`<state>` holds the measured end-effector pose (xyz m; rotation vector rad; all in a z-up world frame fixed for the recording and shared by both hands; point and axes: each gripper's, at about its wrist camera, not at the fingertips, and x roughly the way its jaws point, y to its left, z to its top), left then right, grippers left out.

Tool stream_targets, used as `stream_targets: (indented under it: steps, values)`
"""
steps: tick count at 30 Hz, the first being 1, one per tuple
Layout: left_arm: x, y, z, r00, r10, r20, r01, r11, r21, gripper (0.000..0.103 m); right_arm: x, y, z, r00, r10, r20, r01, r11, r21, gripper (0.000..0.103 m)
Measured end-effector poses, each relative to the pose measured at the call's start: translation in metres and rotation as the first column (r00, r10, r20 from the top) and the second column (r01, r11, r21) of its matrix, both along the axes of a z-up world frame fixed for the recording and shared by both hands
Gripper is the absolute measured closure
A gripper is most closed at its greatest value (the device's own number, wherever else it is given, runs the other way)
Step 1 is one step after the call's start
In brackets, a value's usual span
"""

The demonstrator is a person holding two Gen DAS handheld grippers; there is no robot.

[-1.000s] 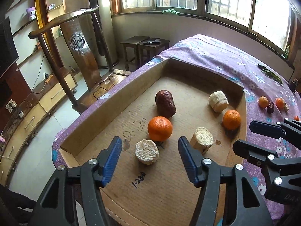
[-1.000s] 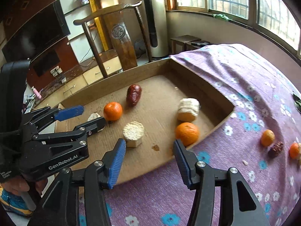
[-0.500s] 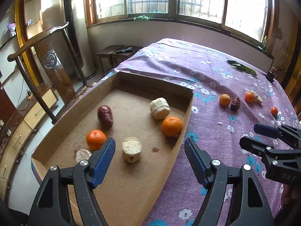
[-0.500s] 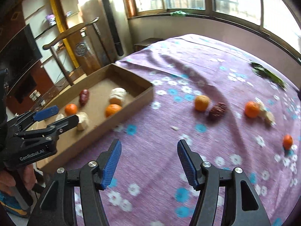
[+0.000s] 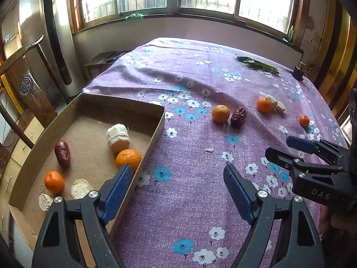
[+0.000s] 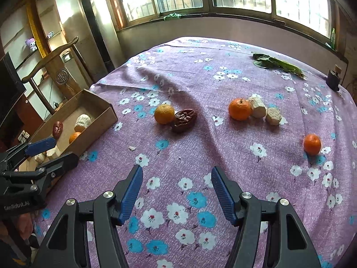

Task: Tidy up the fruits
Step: 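Withdraw both open tools from the box toward the remaining fruits, then grasp the red date with the right tool while the left tool grasps an orange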

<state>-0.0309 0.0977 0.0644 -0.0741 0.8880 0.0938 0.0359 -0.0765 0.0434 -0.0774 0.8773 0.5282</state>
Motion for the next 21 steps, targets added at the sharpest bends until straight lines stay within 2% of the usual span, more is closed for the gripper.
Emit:
stream_targets:
  steps: [2,10,13,18,19,20,21]
  values:
    - [0.004,-0.003,-0.001,1.000,-0.007,-0.001,0.007,1.000,0.004,0.020,0.011,0.004,-0.001,1.000,0.026,0.016,-0.026,1.000,-0.001,0.027]
    - [0.019,0.006,-0.008,0.999,0.013,-0.031,-0.014,1.000,-0.016,0.020,0.060,0.031,-0.009,0.976,0.216,0.032,-0.214,0.975,-0.057,0.027]
    - [0.027,0.010,-0.010,0.999,0.024,-0.039,-0.025,1.000,-0.017,0.020,0.074,0.039,-0.015,0.961,0.274,0.038,-0.269,0.958,-0.102,0.027]
    - [0.043,0.011,-0.014,0.998,0.041,-0.057,-0.043,0.999,-0.028,0.020,0.084,0.053,-0.027,0.932,0.361,0.015,-0.357,0.926,-0.122,0.027]
    - [0.045,0.010,-0.015,0.997,0.042,-0.059,-0.044,0.999,-0.027,0.020,0.086,0.055,-0.031,0.930,0.367,0.004,-0.363,0.922,-0.130,0.030]
    - [0.047,0.009,-0.016,0.997,0.041,-0.060,-0.043,0.999,-0.026,0.020,0.088,0.057,-0.035,0.930,0.366,-0.013,-0.365,0.921,-0.136,0.038]
    - [0.048,0.008,-0.016,0.997,0.039,-0.062,-0.041,0.999,-0.026,0.020,0.089,0.056,-0.037,0.932,0.362,0.001,-0.359,0.924,-0.133,0.040]
